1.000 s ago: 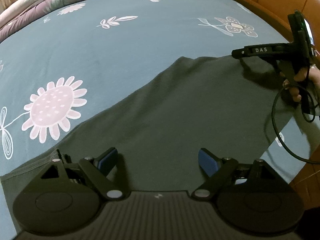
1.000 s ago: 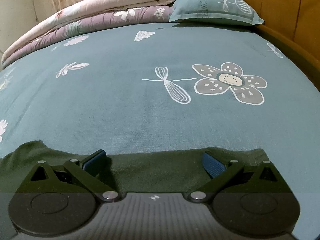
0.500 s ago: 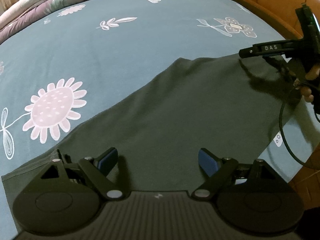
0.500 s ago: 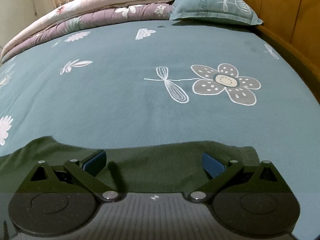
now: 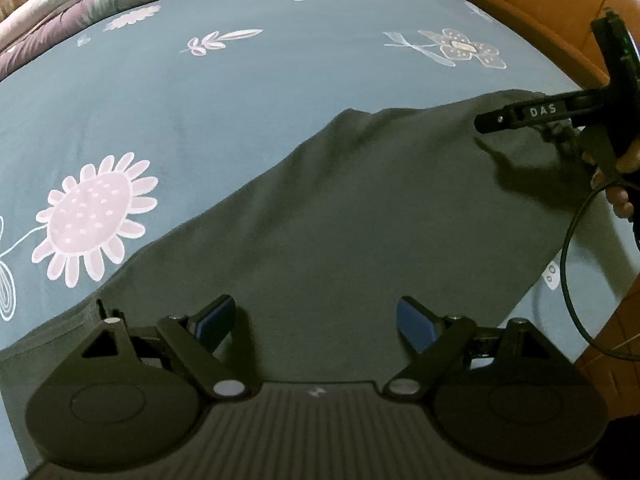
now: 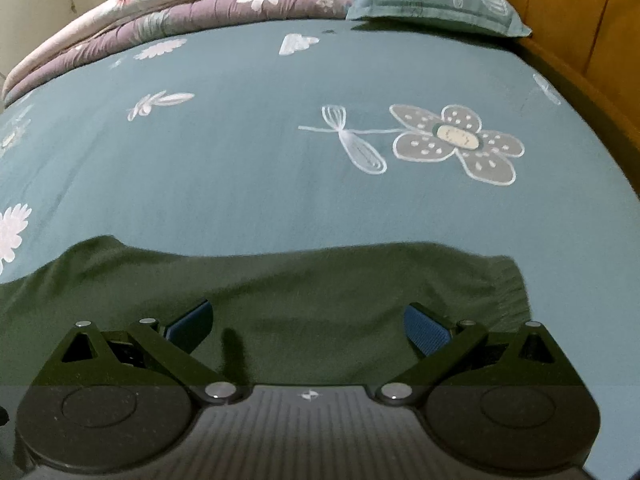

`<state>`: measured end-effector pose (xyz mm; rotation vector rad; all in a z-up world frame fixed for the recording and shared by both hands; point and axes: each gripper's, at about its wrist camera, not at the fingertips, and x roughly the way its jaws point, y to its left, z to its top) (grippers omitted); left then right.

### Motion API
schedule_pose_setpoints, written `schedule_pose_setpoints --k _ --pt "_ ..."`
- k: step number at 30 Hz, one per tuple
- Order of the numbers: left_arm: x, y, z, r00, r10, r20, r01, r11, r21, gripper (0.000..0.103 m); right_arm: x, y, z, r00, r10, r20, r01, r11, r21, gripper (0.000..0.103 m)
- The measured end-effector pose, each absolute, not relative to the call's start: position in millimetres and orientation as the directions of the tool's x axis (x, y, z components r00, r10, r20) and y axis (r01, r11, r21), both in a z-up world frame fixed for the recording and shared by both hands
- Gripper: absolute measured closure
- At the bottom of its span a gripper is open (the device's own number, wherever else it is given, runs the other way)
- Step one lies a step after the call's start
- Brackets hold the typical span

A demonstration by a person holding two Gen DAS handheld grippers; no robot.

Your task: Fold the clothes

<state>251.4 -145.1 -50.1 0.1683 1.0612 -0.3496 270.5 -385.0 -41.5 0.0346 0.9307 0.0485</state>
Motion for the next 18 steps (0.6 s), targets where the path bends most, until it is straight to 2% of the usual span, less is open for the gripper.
schedule_pose_setpoints --k 13,18 --pt "248.6 -139.8 -49.6 0.436 -0.189 -0.88 0.344 0.939 -0.031 0.015 278.0 -383.9 -48.5 0.592 0.051 -0.805 -0.023 0.999 0.046 0.0" --pt "251.2 -138.3 -49.3 0.437 -0.197 -0.878 0.343 0.938 -0.04 0.015 246.8 -378.9 -35.6 0.597 0.098 -0.796 -0.051 0.995 0.085 0.0"
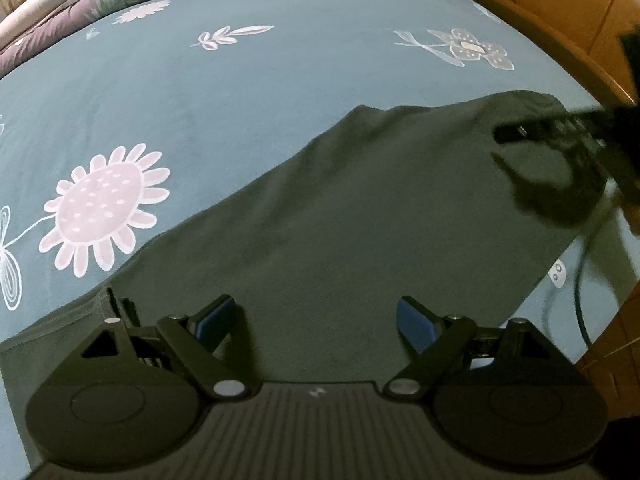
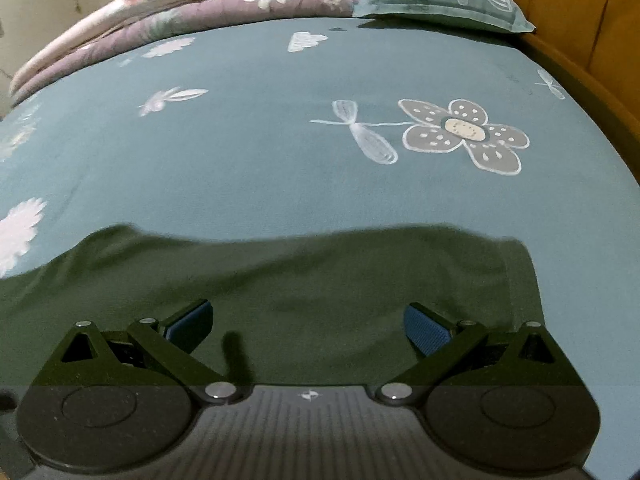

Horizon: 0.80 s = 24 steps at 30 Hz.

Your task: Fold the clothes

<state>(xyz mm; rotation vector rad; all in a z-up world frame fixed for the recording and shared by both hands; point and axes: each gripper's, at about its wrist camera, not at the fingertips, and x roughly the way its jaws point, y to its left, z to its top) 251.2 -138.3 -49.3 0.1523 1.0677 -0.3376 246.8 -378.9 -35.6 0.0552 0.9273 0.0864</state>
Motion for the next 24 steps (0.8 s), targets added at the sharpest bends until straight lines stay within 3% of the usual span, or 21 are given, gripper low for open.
schedule_pose_setpoints --k 4,9,14,24 --pt "256.8 -139.0 -54.8 0.422 -0.205 -0.883 0.346 0.937 -0.053 0.015 214.9 -373.6 -40.6 0.569 0.173 -0.804 -0.097 0.985 0.143 0.0" --pt "261.7 -141.8 -61.8 0.4 -0.206 -0.893 0.35 0.935 -0.059 0.015 193.4 -373.8 -50.8 0.56 0.153 -0.815 -0.108 0.988 0.111 0.0" --pt "261.6 -142.2 -63.8 0.398 -0.211 -0.893 0.364 0.93 -0.058 0.015 176.3 -389.8 -40.7 0.589 0.252 -0.768 -0.09 0.965 0.248 0.0" --pt "257.9 -141.1 -68.1 0.418 -0.219 -0.882 0.363 0.93 -0.059 0.01 166.6 -379.1 -37.4 0.584 0.198 -0.787 -0.139 0.98 0.143 0.0"
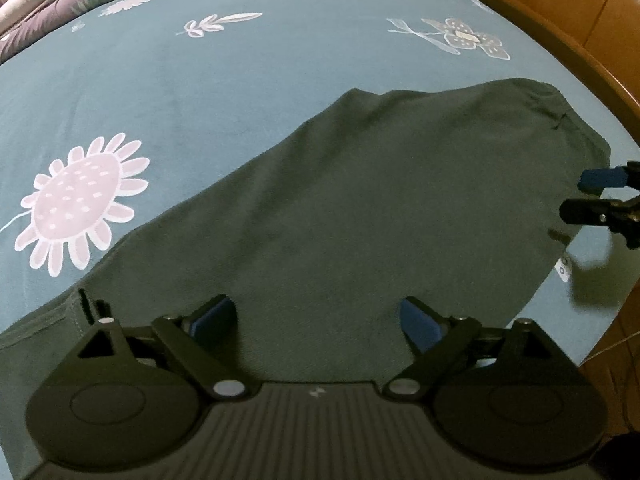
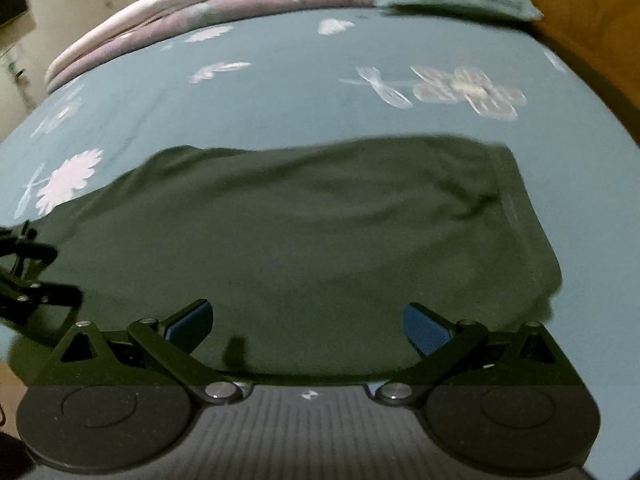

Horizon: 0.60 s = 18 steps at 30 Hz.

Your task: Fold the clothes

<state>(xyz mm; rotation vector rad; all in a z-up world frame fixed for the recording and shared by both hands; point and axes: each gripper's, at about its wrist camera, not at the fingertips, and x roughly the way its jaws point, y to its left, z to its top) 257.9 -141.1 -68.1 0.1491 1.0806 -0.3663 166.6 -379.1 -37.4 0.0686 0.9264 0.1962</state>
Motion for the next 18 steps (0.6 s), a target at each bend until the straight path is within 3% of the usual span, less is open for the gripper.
schedule_pose_setpoints --k 3,9,18 --pt "256.6 -142.1 -68.7 0.423 -0.217 -0.88 0.362 0.931 -0.055 0.01 168.9 -361.0 -34.7 0.585 0.231 -0.778 -0.198 0.97 0.139 0.0" --pt "253.1 -138.2 -65.8 0.432 -0.233 -0.871 0.359 0.931 -0.071 0.01 170.6 -324.9 -53.9 0.57 0.152 -0.808 -0.303 0.952 -0.035 0.0" --pt "282.7 -144.5 -54.9 0.478 -0.349 -0.806 0.4 0.903 -0.154 0.01 167.2 -325.7 -56.0 0.563 0.152 -0.813 -0.295 0.955 -0.026 0.0"
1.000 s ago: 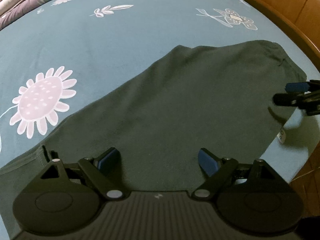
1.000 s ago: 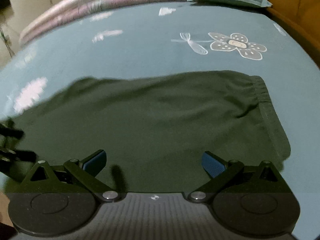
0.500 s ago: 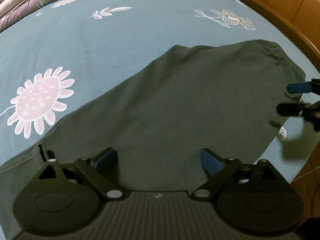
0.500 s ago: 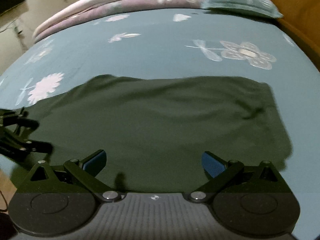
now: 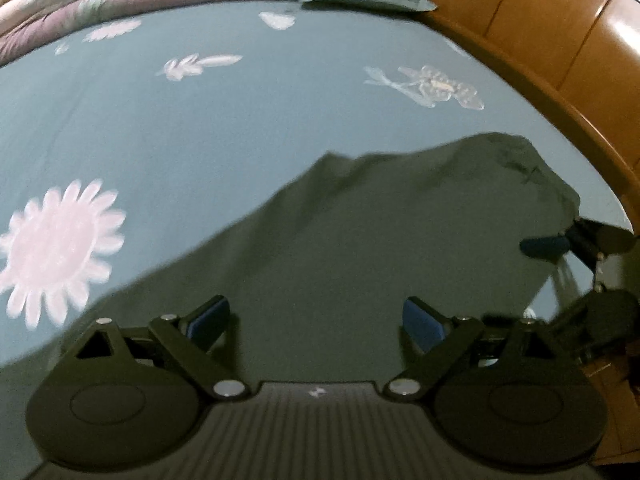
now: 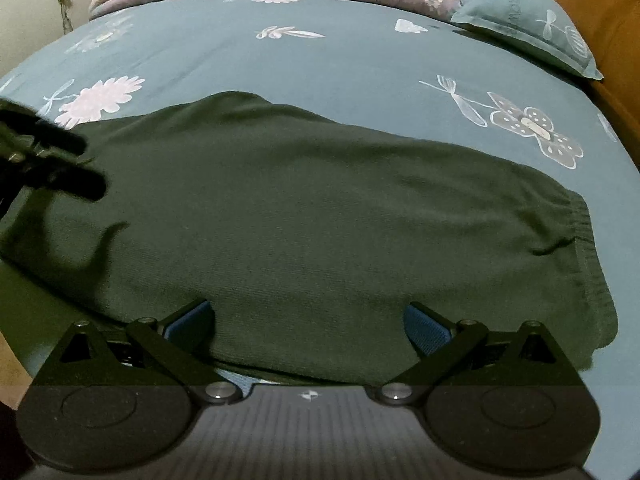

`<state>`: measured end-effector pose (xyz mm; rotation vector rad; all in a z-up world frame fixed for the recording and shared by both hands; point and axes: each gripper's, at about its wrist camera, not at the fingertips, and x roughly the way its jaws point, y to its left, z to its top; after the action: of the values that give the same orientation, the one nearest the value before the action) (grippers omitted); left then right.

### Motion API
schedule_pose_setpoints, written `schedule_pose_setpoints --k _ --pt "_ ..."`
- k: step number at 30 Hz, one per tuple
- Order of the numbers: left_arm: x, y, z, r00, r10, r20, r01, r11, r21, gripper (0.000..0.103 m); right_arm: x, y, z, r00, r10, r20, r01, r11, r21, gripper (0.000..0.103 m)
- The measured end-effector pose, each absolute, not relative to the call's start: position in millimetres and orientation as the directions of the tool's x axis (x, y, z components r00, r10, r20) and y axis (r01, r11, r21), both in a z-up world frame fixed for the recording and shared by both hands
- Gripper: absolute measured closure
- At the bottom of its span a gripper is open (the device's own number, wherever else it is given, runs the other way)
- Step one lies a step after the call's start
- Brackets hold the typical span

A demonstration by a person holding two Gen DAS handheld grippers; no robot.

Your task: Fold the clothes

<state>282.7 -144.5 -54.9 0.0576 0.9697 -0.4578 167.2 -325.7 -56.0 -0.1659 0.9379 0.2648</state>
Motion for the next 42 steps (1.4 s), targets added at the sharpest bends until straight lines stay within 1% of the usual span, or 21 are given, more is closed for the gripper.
schedule_pose_setpoints --k 3,6,8,11,16,19,22,27,30,32,35,37,42 --pt "300.6 -145.6 -68.8 0.476 -0.367 -0.799 0.402 0.899 -0.173 0.01 163.4 -325.8 -57.3 0.571 0.152 -0.807 -0.289 0.957 -0.024 0.0" --pt "313.8 -149.4 -72.5 0.494 -0.367 -0.788 0.415 0.896 -0.158 0.01 162.6 -324.9 -58.3 0.58 0.147 -0.801 -0.277 0.961 -0.024 0.0" --pt "319.4 -152.5 -66.0 0.503 -0.375 -0.779 0.413 0.896 -0.165 0.01 161.2 -325.1 -58.3 0.586 0.143 -0.798 -0.27 0.962 -0.026 0.0" --pt "319.4 -160.5 -53.6 0.501 -0.423 -0.755 0.44 0.876 -0.198 0.01 160.7 -324.4 -58.2 0.59 0.142 -0.795 -0.265 0.964 -0.025 0.0" --pt "319.7 -186.7 -58.5 0.454 -0.454 -0.766 0.512 0.837 -0.192 0.01 159.4 -324.2 -58.3 0.595 0.145 -0.791 -0.265 0.964 -0.023 0.0" --pt "334.5 -189.1 -63.5 0.448 -0.423 -0.787 0.479 0.858 -0.189 0.012 158.1 -324.0 -57.9 0.598 0.142 -0.789 -0.26 0.965 -0.023 0.0" --pt "335.9 -182.0 -42.9 0.479 -0.442 -0.758 0.471 0.858 -0.203 0.011 156.6 -324.2 -58.1 0.605 0.137 -0.784 -0.252 0.967 -0.025 0.0" --pt "303.0 -150.7 -2.3 0.555 -0.435 -0.709 0.433 0.879 -0.201 0.01 150.7 -320.6 -55.1 0.625 0.109 -0.773 -0.206 0.978 -0.029 0.0" --pt "273.3 -123.2 7.9 0.586 -0.402 -0.703 0.376 0.904 -0.204 0.01 142.7 -314.2 -47.5 0.641 0.102 -0.76 -0.171 0.985 -0.013 0.0" --pt "254.0 -108.5 7.4 0.595 -0.38 -0.708 0.351 0.915 -0.196 0.01 135.5 -307.0 -40.6 0.664 0.12 -0.738 -0.169 0.986 0.008 0.0" --pt "220.2 -92.1 1.6 0.612 -0.337 -0.715 0.339 0.929 -0.148 0.01 125.5 -287.2 -30.5 0.687 0.168 -0.707 -0.207 0.978 0.031 0.0" --pt "199.9 -81.3 -4.9 0.631 -0.3 -0.715 0.32 0.941 -0.113 0.01 121.1 -268.4 -27.8 0.7 0.191 -0.688 -0.246 0.969 0.02 0.0" --pt "152.5 -52.1 -28.5 0.661 -0.28 -0.696 0.273 0.954 -0.124 0.01 114.9 -219.2 -39.6 0.74 0.202 -0.642 -0.314 0.947 -0.063 0.0"
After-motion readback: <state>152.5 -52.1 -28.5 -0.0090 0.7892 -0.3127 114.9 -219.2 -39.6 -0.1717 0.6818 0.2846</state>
